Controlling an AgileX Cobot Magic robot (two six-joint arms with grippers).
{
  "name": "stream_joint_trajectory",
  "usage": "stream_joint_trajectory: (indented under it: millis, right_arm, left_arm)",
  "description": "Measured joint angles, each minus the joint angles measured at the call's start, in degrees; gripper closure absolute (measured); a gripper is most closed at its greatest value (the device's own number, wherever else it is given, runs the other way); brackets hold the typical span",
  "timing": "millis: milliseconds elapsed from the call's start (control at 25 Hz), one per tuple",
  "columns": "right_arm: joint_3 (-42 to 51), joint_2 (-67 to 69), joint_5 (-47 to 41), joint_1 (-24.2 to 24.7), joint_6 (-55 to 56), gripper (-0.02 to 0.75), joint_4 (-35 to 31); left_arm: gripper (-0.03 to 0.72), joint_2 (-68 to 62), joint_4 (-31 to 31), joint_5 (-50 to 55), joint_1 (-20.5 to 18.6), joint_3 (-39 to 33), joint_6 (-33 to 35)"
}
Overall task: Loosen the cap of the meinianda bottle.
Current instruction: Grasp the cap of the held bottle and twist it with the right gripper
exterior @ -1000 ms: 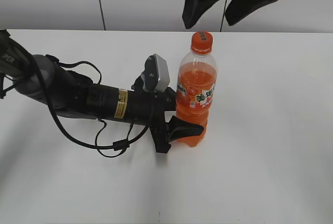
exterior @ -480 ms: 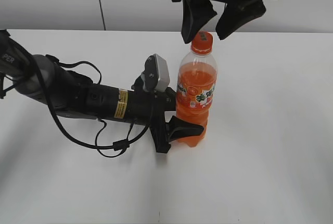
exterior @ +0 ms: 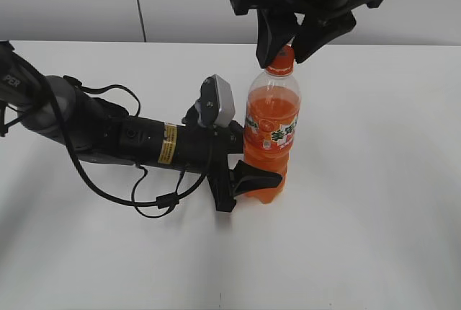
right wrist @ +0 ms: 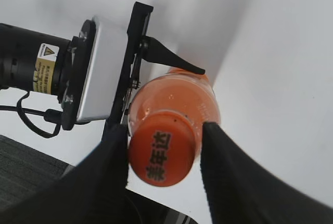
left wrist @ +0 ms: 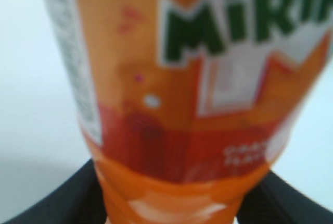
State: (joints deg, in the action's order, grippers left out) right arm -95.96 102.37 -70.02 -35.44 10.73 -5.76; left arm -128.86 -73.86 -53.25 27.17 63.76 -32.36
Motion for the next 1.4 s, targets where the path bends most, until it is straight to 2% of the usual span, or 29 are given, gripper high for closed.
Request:
stream_joint_trajectory:
  millis: [120, 280, 560, 800, 1000, 1120, 1280, 1400]
  right_arm:
    - [0.00, 0.00, 0.00, 0.00, -1.18, 0.460, 0.00]
    - [0.00, 0.00, 0.00, 0.00, -8.22, 0.462, 0.00]
    - [0.00, 0.00, 0.00, 0.00, -36.28, 0.464, 0.54]
    - [0.00, -0.11, -0.12, 0.00, -64.99, 0.464, 1.01]
    - [0.00, -0.11, -0.26, 0.00, -72.20, 0.462, 1.06]
    - [0.00, -0.11, -0.05, 0.00, -71.54, 0.424, 1.47]
    - [0.00, -0.04, -0.05, 0.00, -70.51, 0.260, 3.08]
    - [0.00, -0.32, -0.05, 0.00, -70.40, 0.204, 3.20]
  left_arm:
    - [0.279, 0.00, 0.00, 0.00, 0.00, 0.00, 0.00]
    - [0.279, 0.00, 0.00, 0.00, 0.00, 0.00, 0.00]
    - [0.279, 0.00, 0.00, 0.00, 0.00, 0.00, 0.00]
    - [0.279, 0.00, 0.00, 0.00, 0.00, 0.00, 0.04]
    - [0.279, 0.00, 0.00, 0.00, 0.00, 0.00, 0.06]
    - [0.279, 0.00, 0.00, 0.00, 0.00, 0.00, 0.06]
    - [0.279, 0.00, 0.00, 0.00, 0.00, 0.00, 0.06]
    - [0.279, 0.00, 0.00, 0.00, 0.00, 0.00, 0.06]
